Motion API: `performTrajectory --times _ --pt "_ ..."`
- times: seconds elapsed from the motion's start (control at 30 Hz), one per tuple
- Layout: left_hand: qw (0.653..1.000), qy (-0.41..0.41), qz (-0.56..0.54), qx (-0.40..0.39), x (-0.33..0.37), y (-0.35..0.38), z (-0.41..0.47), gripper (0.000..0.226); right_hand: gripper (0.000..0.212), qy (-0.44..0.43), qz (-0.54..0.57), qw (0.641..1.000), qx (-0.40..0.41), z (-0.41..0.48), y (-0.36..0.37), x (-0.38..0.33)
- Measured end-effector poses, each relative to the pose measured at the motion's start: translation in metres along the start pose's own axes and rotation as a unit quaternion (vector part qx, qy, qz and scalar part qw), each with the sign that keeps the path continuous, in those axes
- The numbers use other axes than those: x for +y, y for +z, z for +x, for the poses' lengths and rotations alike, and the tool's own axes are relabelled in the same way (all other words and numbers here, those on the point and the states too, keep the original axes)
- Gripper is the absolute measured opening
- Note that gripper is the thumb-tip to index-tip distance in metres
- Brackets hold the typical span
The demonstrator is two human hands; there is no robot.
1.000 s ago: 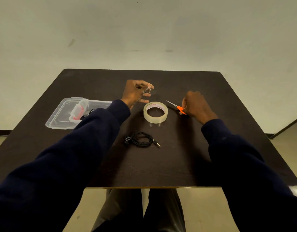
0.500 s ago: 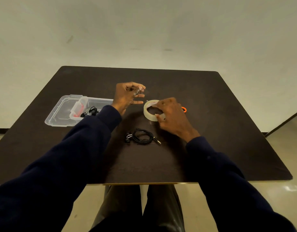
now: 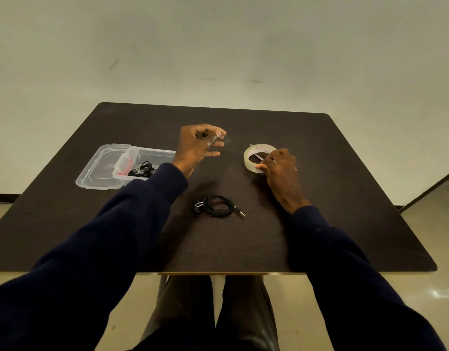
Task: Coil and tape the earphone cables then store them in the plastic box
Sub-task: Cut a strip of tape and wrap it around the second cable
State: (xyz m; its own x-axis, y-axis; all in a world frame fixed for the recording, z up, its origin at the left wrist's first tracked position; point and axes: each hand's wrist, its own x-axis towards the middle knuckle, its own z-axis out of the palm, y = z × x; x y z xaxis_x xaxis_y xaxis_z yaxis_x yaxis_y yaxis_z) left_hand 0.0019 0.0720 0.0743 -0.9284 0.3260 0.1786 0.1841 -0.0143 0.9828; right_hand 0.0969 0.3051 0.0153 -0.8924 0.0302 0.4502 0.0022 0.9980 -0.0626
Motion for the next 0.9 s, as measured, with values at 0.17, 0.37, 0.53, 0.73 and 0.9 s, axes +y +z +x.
performTrajectory --times 0.17,0.37,0.53,0.73,0.9 --pt "1.0 -0.011 -0.005 -0.004 -0.005 -0.007 -0.004 0.008 0.031 0.047 -0.002 0.998 -0.028 0.001 0.001 0.009" --pt "1.0 -0.009 -0.008 -0.018 -0.007 -0.011 -0.015 0.011 0.031 0.064 -0.047 0.996 -0.036 0.001 -0.005 0.019" --pt "0.998 -0.034 -0.024 -0.038 -0.012 -0.013 -0.029 0.018 0.026 0.111 -0.068 0.991 -0.034 0.001 -0.012 0.051" --pt "0.997 -0.043 -0.055 -0.043 -0.016 -0.016 -0.045 0.012 0.029 0.152 -0.062 0.986 -0.01 -0.004 -0.011 0.059" --pt "0.994 -0.067 -0.071 -0.052 -0.02 -0.015 -0.057 0.013 0.029 0.163 0.271 0.945 0.083 -0.008 -0.023 -0.018"
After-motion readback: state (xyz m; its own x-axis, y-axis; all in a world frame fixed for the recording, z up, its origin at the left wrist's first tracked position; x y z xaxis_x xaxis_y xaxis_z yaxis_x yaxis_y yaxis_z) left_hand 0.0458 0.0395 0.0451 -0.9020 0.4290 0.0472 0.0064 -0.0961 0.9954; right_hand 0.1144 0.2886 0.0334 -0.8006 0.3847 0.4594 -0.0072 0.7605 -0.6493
